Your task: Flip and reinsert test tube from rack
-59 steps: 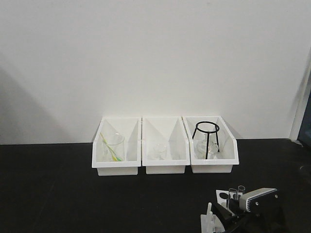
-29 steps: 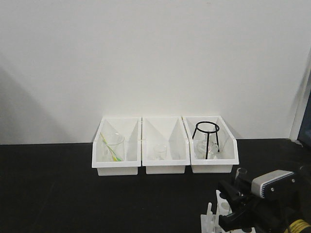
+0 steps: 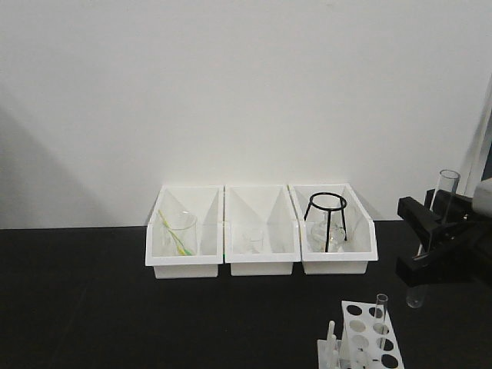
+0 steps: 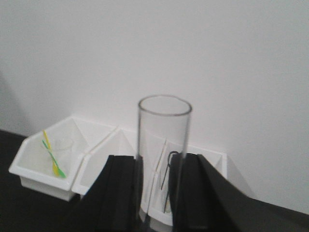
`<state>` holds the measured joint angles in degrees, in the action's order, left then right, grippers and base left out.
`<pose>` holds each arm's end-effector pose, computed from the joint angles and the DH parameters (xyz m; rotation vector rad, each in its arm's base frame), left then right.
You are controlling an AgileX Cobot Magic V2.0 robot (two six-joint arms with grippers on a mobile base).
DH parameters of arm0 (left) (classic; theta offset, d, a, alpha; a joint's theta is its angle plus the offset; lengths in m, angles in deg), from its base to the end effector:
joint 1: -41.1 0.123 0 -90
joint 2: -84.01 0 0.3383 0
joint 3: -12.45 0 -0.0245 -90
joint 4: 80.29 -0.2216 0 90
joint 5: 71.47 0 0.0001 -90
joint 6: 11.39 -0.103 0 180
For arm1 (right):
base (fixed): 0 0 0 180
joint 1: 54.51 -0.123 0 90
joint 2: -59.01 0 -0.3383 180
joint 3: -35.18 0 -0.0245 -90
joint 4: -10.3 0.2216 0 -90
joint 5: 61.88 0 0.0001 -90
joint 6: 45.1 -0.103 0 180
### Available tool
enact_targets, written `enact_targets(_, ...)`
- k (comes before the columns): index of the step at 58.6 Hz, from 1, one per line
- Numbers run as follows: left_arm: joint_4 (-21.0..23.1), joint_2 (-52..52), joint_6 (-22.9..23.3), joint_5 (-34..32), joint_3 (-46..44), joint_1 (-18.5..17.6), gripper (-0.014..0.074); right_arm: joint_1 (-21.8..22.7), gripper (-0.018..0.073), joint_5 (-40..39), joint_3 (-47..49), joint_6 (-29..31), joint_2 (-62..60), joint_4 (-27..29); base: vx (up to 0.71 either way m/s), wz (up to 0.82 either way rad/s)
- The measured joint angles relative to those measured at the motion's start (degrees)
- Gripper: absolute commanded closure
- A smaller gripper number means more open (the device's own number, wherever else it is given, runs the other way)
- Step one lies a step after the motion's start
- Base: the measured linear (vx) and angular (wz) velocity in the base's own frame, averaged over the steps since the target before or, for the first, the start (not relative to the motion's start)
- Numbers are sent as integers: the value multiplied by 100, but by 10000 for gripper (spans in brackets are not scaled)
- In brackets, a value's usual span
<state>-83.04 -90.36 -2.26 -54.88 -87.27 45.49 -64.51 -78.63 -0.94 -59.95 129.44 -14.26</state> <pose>-0.0169 0.0001 0.1741 -0.1794 1.7796 -0.0141 0.2030 0.0483 0.3998 -0.3519 1.5541 0.1121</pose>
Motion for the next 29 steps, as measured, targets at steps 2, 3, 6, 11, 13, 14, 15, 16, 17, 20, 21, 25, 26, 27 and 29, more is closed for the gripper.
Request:
enact_targets(2,0,0,0,0,0,0,603,0,568,210,81,-6,0,-313,0,0)
enact_targets(3,0,0,0,0,0,0,603,0,568,298,109,-12,0,-527,0,0)
enact_targets(6,0,0,0,0,0,0,603,0,568,646,193,-10,6,-1082,0,0)
enact_targets(11,0,0,0,0,0,0,603,0,568,1066,297,-10,11,-2131,0,0)
enact_targets(13,0,0,0,0,0,0,603,0,568,1180,328,-10,17,-2602,0,0)
enact_targets(14,0,0,0,0,0,0,603,0,568,1208,337,-10,17,-2798,0,0)
enact_targets(15,0,0,0,0,0,0,603,0,568,1231,349,-10,17,-2995,0,0)
enact_targets(16,0,0,0,0,0,0,603,0,568,1270,355,-10,17,-3293,0,0)
enact_targets(17,0,0,0,0,0,0,603,0,568,1278,368,-10,17,-3491,0,0)
enact_targets(20,0,0,0,0,0,0,603,0,568,1278,381,-10,17,-4155,0,0)
enact_targets(21,0,0,0,0,0,0,603,0,568,1272,386,-10,17,-4426,0,0)
enact_targets(25,0,0,0,0,0,0,603,0,568,1245,391,-10,17,-5248,0,0)
enact_targets(26,0,0,0,0,0,0,603,0,568,1235,391,-10,17,-5406,0,0)
enact_targets(27,0,0,0,0,0,0,603,0,568,1222,391,-10,17,-5636,0,0)
enact_targets(29,0,0,0,0,0,0,603,0,568,1181,391,-10,17,-6082,0,0)
